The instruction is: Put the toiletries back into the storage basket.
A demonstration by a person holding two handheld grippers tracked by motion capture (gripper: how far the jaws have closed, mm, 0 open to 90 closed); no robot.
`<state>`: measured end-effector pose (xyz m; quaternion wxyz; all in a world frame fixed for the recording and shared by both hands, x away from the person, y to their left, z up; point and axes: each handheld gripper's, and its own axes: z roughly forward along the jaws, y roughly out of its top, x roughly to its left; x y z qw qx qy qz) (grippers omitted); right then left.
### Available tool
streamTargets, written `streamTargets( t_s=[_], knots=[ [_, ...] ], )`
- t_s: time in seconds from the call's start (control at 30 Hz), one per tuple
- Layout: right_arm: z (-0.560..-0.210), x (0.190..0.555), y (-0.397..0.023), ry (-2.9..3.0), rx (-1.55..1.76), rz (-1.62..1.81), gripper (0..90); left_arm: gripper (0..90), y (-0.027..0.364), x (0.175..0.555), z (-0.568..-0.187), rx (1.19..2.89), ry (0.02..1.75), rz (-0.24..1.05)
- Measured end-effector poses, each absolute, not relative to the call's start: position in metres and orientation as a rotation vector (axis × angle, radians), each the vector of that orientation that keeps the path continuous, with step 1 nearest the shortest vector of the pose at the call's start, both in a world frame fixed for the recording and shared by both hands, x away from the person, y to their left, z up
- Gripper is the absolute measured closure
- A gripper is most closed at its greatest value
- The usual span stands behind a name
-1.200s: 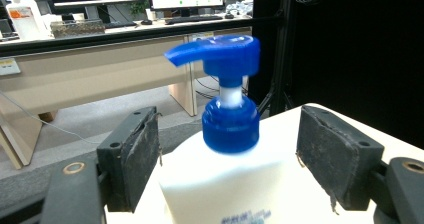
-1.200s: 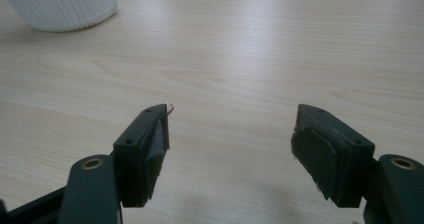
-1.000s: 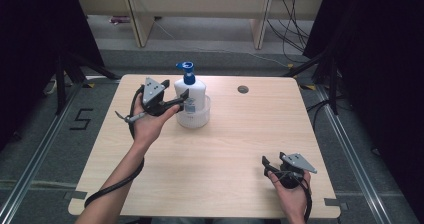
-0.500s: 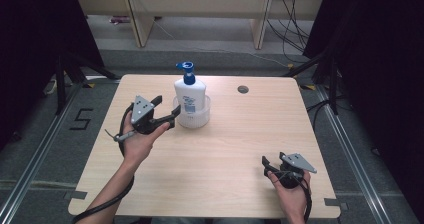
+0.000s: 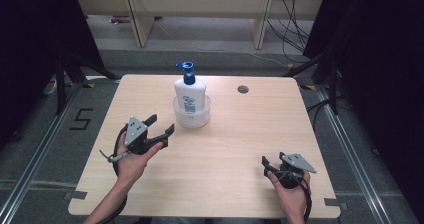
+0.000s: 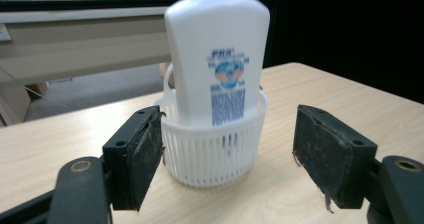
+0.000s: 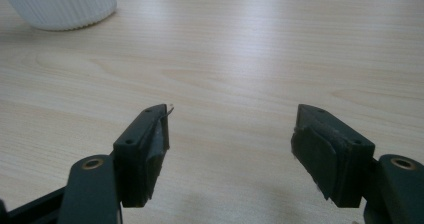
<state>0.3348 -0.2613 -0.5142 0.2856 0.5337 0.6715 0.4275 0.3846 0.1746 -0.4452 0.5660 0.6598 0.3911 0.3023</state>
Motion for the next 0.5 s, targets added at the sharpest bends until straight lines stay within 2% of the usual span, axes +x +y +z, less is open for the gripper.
streamTargets(
  t_s=[0.5],
  knots=[
    [-0.515,0.334,-0.259,1.779,1.448,1.160,31.4,27.1,0.187,0.377,-0.493,1.616,0.973,0.708]
  ],
)
